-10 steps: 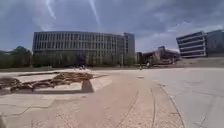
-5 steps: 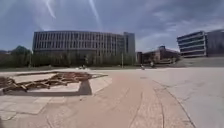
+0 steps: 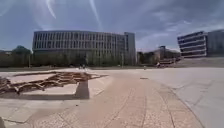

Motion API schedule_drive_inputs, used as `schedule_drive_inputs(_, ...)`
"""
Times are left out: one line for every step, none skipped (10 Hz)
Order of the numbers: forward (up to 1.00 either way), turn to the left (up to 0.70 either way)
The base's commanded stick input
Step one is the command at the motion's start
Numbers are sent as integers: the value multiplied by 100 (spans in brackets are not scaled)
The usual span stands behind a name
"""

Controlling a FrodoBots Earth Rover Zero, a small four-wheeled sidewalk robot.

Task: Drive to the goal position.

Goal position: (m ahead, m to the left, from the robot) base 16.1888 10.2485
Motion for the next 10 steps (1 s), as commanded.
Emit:
schedule_drive_inputs(50, 0)
schedule_drive_inputs(50, 0)
schedule_drive_inputs(50, 0)
schedule_drive_inputs(50, 0)
schedule_drive_inputs(50, 0)
schedule_drive_inputs(50, 0)
schedule_drive_inputs(50, 0)
schedule_drive_inputs(50, 0)
schedule_drive_inputs(50, 0)
schedule_drive_inputs(50, 0)
